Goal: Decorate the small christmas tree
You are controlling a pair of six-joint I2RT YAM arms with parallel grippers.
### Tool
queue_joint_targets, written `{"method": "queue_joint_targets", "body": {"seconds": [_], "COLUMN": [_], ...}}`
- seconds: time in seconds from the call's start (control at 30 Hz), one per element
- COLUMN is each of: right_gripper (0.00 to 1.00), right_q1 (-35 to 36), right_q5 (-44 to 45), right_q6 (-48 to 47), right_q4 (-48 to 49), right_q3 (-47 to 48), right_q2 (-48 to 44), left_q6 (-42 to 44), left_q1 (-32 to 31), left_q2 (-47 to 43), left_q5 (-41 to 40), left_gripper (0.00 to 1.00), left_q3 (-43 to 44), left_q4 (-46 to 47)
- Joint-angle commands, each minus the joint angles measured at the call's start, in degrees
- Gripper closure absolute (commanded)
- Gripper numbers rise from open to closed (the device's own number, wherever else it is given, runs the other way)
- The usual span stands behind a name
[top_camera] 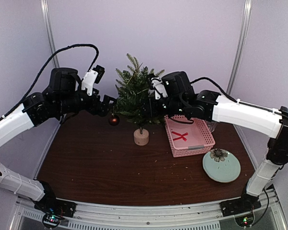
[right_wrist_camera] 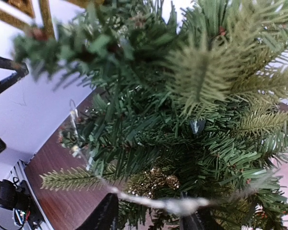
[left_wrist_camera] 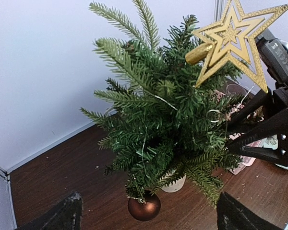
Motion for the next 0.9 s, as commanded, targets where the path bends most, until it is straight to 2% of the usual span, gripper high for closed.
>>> {"method": "queue_joint_targets", "body": {"seconds": [0.0, 0.2, 0.33, 0.47, 0.6, 0.63, 0.73, 0.87], "right_gripper": [0.52, 0.34, 0.31, 0.31, 0.34, 0.38, 0.51, 0.63], "right_q1": [-0.32, -0.41, -1.47, -6.59, -15.63, -17.77, -21.74, -23.65], "right_q5": [0.23, -4.2, -5.35, -7.39, -9.7, -9.6, -8.8, -7.4], "right_q6": [-0.76, -3.54, -3.73, -3.08, -3.14, -3.17, -3.14, -1.43], "right_q4": [-0.66, -0.51, -4.55, -10.86, -16.28, -17.64, -21.24, -24.5], "right_q3": [-0.01, -6.75, -10.64, -16.03, -20.43, -20.52, -19.03, -14.73], "right_q2": [-5.09, -12.09, -18.36, -24.91, -27.87, -27.17, -21.77, -11.53], "left_q6": [0.9, 0.33, -0.66, -2.64, -5.15, -5.93, -8.23, -10.09], "left_q1": [0.52, 1.2, 2.14, 4.37, 7.25, 8.09, 10.44, 13.21], "left_q2": [0.32, 0.51, 0.9, 1.44, 2.11, 2.35, 2.91, 4.32], "left_q5": [-0.2, 0.32, 0.87, 2.31, 4.06, 4.49, 5.44, 5.98], "left_gripper": [0.03, 0.02, 0.02, 0.02, 0.02, 0.02, 0.02, 0.02], "left_q3": [1.76, 1.48, 1.39, 1.3, 1.46, 1.48, 1.71, 2.98], "left_q4": [0.96, 0.9, 0.91, 1.2, 1.89, 2.18, 2.8, 2.49]}}
